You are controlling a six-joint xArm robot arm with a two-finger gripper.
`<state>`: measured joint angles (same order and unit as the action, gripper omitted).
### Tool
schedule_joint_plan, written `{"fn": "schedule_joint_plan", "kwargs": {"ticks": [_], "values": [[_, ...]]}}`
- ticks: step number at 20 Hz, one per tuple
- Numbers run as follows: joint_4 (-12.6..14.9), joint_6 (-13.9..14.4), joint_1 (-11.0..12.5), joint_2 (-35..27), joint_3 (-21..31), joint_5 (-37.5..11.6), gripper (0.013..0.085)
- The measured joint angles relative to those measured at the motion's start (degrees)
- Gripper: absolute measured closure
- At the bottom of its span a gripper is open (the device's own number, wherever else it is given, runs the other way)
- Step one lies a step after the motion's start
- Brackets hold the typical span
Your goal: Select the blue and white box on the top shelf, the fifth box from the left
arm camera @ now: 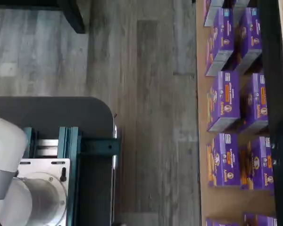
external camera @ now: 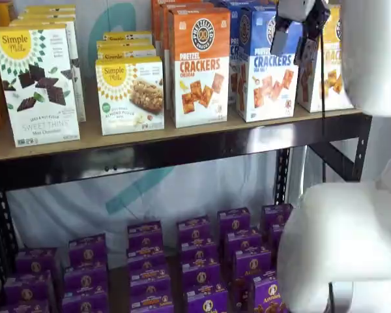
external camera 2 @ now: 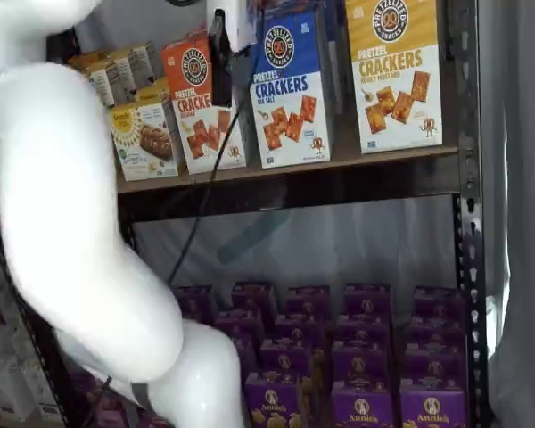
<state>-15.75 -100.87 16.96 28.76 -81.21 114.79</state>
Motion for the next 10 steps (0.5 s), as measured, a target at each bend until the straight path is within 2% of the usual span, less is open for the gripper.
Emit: {"fn": "schedule_joint_plan", "kwargs": {"ticks": [6, 8, 10], "values": [[0.45, -0.64, 0.34, 1.68, 2.31, -2.20, 0.0130], [-0.57, -0.92, 1.03, 2.15, 2.88, -2.79, 0.0130], [-3.22, -1.35, 2.58, 3.00, 3.81, -4.16, 0.0130]]}}
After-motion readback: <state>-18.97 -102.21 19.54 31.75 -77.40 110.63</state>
